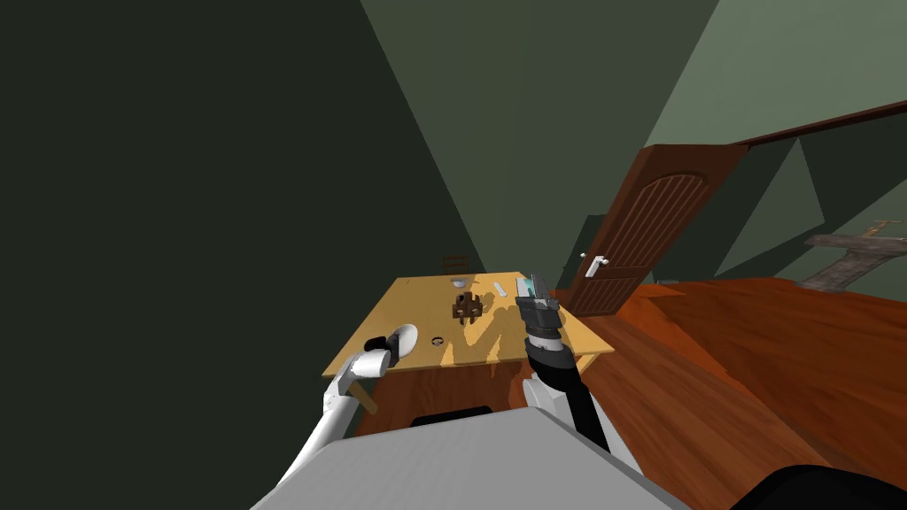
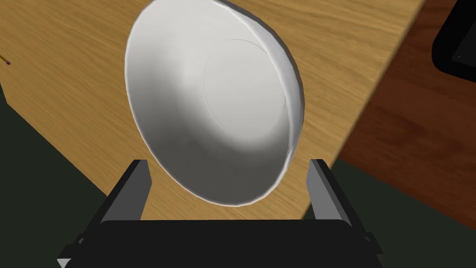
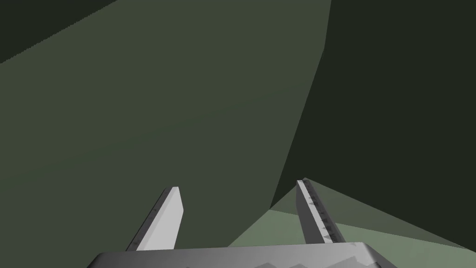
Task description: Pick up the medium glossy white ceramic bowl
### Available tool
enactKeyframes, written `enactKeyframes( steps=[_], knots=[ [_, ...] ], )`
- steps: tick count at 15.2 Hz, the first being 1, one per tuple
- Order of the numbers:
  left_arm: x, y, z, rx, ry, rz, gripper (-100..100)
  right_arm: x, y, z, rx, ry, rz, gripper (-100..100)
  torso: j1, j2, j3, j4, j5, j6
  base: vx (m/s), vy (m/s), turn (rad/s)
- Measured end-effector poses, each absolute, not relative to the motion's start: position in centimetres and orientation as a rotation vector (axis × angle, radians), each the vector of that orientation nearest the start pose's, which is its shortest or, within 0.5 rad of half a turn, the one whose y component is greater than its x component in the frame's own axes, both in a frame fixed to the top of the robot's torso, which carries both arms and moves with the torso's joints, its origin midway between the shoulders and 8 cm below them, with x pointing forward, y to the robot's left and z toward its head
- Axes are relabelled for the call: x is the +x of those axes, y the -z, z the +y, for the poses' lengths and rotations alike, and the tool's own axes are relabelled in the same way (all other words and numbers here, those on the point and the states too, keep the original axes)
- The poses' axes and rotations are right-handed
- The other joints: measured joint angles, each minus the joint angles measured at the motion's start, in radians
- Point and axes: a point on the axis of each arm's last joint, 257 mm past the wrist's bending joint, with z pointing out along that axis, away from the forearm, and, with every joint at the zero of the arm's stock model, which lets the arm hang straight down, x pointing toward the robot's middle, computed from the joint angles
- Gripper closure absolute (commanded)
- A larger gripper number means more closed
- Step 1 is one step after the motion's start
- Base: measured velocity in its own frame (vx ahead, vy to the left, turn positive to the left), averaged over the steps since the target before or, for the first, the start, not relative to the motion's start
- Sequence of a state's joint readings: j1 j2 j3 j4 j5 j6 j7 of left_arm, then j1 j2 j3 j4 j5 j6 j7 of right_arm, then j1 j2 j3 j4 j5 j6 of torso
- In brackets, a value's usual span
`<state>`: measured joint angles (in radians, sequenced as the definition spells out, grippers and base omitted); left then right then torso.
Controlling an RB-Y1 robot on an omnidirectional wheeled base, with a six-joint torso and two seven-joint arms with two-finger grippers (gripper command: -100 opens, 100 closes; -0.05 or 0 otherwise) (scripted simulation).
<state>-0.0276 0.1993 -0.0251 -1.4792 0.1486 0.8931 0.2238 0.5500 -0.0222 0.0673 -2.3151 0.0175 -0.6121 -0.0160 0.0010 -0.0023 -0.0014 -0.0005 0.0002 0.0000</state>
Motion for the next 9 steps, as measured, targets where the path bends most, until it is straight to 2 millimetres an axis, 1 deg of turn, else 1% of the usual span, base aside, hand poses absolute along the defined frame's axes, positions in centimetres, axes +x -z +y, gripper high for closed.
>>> enactKeyframes(
  steps=[6, 9],
  knots=[
    [42.0, 47.2, 27.3, -2.176, 0.512, 1.743, -100, 31.7, -4.3, -25.4, 0.565, -1.383, 0.566, 0, 0.000, -0.001, 0.000, 0.000, 0.000, 0.000, 0.034, 0.016, -0.014],
    [41.0, 48.1, 26.8, -2.229, 0.462, 1.764, -100, 31.7, -4.3, -25.4, 0.565, -1.383, 0.566, 0, 0.000, 0.000, 0.000, 0.000, 0.000, 0.000, 0.030, 0.018, -0.013]
  ],
)
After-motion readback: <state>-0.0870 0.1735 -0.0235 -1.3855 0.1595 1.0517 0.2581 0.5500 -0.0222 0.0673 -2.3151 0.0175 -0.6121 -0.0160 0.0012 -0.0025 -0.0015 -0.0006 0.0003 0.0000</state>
